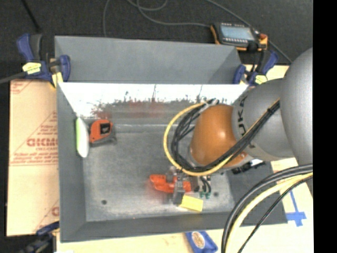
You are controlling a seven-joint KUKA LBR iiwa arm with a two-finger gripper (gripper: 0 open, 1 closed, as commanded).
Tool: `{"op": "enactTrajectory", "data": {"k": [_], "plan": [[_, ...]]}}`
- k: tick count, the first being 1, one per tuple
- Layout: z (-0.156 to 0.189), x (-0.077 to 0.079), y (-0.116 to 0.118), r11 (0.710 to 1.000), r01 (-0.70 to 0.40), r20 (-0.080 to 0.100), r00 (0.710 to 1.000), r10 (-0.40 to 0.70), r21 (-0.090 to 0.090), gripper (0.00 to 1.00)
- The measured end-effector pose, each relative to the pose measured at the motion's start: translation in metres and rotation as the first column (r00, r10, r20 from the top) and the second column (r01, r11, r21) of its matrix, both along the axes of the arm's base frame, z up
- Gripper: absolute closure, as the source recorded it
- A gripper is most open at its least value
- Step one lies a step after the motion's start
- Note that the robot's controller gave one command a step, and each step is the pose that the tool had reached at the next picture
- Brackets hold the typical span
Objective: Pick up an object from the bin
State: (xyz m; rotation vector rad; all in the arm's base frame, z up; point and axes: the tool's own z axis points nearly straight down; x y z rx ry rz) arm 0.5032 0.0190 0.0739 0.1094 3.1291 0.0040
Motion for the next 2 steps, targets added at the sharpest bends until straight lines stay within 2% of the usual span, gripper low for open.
{"op": "enactTrajectory", "data": {"k": [2], "plan": [[0.0040,-0.0007,-0.0001,1.000,0.000,-0.001,1.000,0.000,0.000,1.00]]}}
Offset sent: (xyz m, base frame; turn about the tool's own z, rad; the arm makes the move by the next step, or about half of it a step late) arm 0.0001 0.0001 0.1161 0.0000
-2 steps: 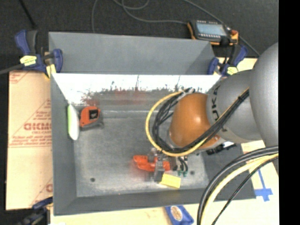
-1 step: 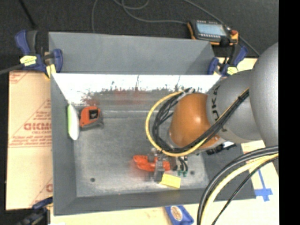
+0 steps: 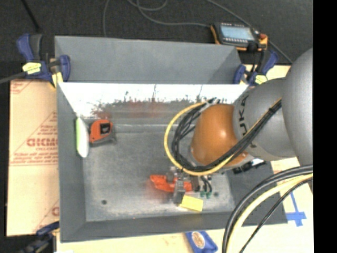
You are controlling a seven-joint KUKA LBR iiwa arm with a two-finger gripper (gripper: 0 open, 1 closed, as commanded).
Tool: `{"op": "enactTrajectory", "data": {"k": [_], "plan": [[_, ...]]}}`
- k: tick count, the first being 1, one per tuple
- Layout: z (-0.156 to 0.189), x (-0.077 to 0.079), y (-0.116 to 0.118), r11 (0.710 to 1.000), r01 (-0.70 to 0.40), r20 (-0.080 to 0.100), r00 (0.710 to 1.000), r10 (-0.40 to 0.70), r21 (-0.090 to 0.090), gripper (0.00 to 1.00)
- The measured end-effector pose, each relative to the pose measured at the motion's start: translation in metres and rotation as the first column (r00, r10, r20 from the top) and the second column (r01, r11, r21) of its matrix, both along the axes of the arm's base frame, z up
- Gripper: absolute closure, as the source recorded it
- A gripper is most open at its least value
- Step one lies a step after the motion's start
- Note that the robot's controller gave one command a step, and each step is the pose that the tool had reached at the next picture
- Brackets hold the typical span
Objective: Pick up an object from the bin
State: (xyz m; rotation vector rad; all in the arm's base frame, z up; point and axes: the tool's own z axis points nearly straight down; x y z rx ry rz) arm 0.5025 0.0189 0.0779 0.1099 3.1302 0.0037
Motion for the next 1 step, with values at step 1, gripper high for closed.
{"op": "enactTrajectory", "data": {"k": [1], "plan": [[0.0193,-0.0012,-0.0006,1.000,0.000,-0.008,1.000,0.000,-0.001,1.00]]}}
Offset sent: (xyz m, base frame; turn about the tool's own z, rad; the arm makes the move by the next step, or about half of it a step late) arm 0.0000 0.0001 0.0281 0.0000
